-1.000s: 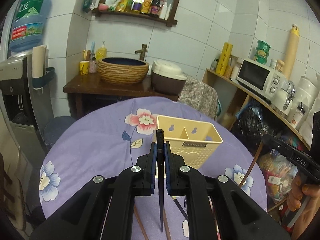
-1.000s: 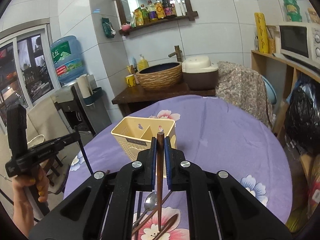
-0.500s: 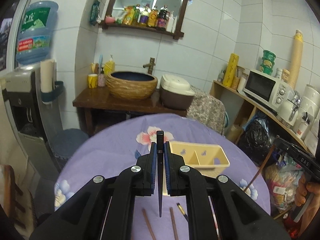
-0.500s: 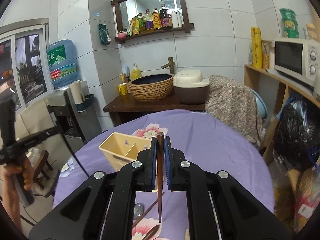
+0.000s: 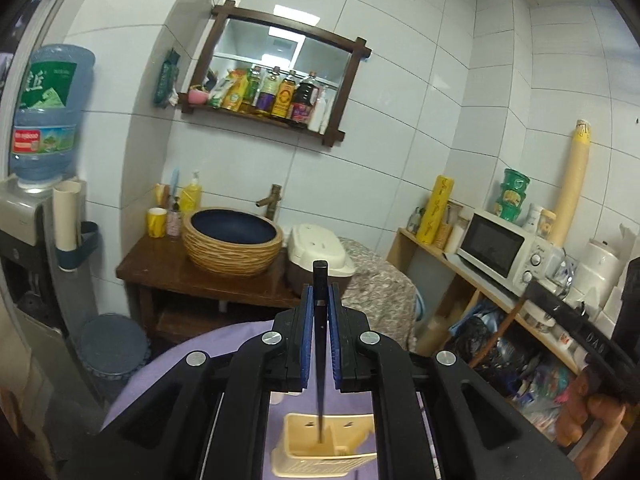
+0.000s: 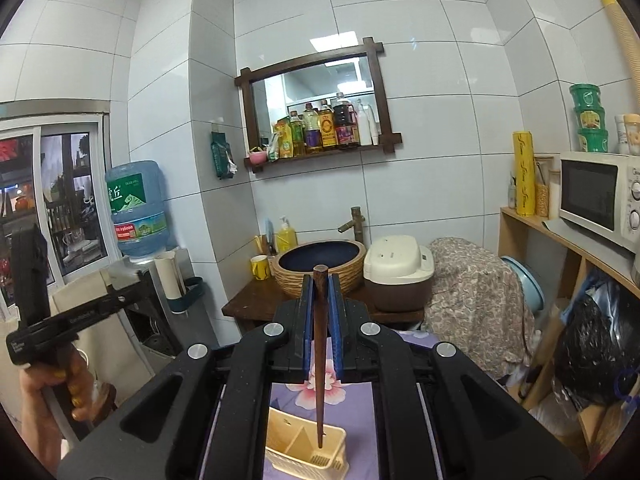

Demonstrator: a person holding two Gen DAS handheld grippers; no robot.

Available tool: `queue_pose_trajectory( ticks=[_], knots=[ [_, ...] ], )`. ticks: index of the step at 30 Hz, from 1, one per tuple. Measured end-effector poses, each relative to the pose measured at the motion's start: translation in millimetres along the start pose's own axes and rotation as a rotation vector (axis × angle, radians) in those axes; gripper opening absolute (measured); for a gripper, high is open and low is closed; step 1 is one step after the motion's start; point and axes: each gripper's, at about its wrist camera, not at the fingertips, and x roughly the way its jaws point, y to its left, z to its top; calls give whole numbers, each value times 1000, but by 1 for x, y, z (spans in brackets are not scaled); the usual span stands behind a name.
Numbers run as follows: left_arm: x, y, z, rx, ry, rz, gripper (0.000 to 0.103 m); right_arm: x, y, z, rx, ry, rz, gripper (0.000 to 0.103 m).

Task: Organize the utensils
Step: 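Lift both chopsticks and carry them above the cream utensil holder, then lower chopsticks into the holder and open both tools to release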

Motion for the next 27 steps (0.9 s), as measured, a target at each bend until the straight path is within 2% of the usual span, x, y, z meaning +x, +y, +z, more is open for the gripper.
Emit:
queue_pose_trajectory(
  ticks=[6, 12, 20, 27],
  knots=[
    [42, -9, -41, -5, 82, 21, 8, 39, 1, -50, 21, 100, -20, 8],
    [68, -5, -82, 10, 162, 42, 8, 64, -7, -93, 30, 185, -35, 8],
    [87, 14, -112, -22, 246, 57, 8, 79, -15, -118, 49, 239, -49, 9],
    [85, 9, -118, 27, 243, 79, 10, 81, -17, -127, 11, 227, -94, 11]
  ],
)
